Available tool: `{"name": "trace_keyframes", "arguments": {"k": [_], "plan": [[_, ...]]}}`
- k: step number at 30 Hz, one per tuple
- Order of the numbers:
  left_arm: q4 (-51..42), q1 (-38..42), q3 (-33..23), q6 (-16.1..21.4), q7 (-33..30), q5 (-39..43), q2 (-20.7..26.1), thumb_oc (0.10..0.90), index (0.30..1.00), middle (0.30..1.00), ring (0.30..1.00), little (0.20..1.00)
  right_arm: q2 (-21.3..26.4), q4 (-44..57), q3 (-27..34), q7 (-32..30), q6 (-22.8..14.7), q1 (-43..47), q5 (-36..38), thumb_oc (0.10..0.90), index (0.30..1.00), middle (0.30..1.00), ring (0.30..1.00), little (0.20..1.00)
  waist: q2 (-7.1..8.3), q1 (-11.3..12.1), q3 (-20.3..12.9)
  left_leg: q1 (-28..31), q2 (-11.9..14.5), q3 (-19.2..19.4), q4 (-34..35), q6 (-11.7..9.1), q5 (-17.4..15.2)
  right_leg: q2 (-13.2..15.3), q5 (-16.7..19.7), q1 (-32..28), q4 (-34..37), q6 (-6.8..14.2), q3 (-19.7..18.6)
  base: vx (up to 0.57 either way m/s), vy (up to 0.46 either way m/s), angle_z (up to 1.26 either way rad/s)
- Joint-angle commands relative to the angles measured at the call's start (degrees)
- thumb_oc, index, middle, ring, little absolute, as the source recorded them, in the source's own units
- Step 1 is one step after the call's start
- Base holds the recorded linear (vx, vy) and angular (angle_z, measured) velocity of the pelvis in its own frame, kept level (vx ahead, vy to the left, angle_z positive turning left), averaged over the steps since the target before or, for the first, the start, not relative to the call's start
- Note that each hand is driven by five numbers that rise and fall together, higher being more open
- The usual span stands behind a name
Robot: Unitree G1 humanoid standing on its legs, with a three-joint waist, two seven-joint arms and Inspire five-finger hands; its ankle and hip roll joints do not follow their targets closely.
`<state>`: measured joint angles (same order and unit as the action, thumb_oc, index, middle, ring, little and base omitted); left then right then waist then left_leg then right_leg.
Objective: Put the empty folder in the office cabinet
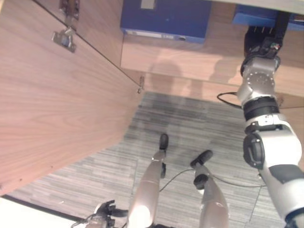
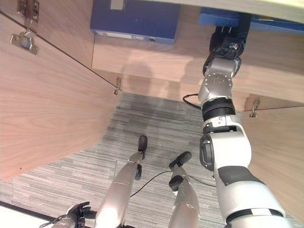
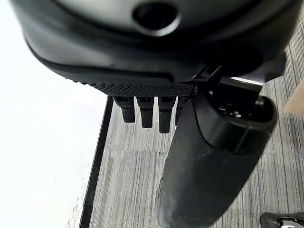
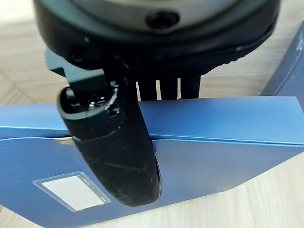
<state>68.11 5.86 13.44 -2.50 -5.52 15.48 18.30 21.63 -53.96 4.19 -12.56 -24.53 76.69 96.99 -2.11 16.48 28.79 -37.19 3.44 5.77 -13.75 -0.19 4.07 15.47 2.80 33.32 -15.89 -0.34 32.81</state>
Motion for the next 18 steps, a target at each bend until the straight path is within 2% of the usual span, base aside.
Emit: {"name": "trace_keyframes", "arguments": {"k": [1,4,6,7,11,18], "plan": [[2.51,-7.53,3.81,-3.03,-0.26,0.73,4.75,0.800,0.900,0.900,0.900,0.900,5.78,7.65,-2.46,3.78,-2.31,2.71,-2.88,0.400,0.300,0.300,0.300,0.300,0.51,0.18,-5.09,-2.44,-0.07,-1.53,-4.00,-1.18,-6.57,1.58,-5.03,-2.30,-3.54,5.92,-4.84,0.00,0.000,0.00],[1.03,-7.96,4.68,-2.97,-0.01,0.14,5.56,0.800,0.900,0.900,0.900,0.900,6.10,8.55,-3.15,4.14,-2.23,3.20,-3.07,0.400,0.300,0.300,0.300,0.300,0.02,0.40,-4.94,-3.51,-0.09,-1.62,-4.25,-1.15,-6.60,1.89,-5.40,-1.35,-4.29,5.76,-4.81,0.00,0.000,0.00],[1.54,-7.78,4.77,-2.03,-1.47,-1.02,4.78,0.800,0.900,0.900,0.900,0.900,5.10,9.59,-3.55,4.55,-3.47,3.41,-3.54,0.400,0.300,0.300,0.300,0.300,-0.06,0.46,-4.87,-3.91,-0.12,-1.68,-4.37,-1.17,-6.58,1.97,-5.57,-0.88,-4.68,5.78,-4.67,-0.01,-0.033,0.00],[3.56,-9.00,3.81,-1.94,-2.66,-1.42,3.44,0.800,0.900,0.900,0.900,0.900,5.91,8.91,-1.96,3.74,-4.09,3.62,-2.82,0.400,0.300,0.300,0.300,0.300,-0.19,1.30,-4.63,-4.29,-0.28,-2.20,-4.23,-1.24,-6.46,2.05,-5.88,-0.45,-5.00,5.78,-4.36,0.00,-0.092,-0.02],[5.53,-9.59,0.22,-1.89,-3.90,-1.66,5.28,0.800,0.900,0.900,0.900,0.900,10.36,9.33,-3.50,4.09,-4.60,4.58,-2.95,0.400,0.300,0.300,0.300,0.300,-0.47,2.29,-4.70,-5.09,-0.36,-2.76,-4.13,-1.47,-6.16,2.42,-6.17,0.51,-5.77,5.84,-4.10,0.00,-0.065,0.09],[7.14,-9.31,-1.16,-1.41,-4.84,-4.00,7.48,0.800,0.900,0.900,0.900,0.900,13.68,7.33,-6.57,5.14,-3.97,7.74,-2.19,0.400,0.300,0.300,0.300,0.300,-0.91,3.14,-4.81,-6.40,-0.27,-2.84,-4.05,-1.52,-5.86,2.71,-6.59,2.32,-7.11,5.79,-4.30,0.00,-0.015,0.06]]}}
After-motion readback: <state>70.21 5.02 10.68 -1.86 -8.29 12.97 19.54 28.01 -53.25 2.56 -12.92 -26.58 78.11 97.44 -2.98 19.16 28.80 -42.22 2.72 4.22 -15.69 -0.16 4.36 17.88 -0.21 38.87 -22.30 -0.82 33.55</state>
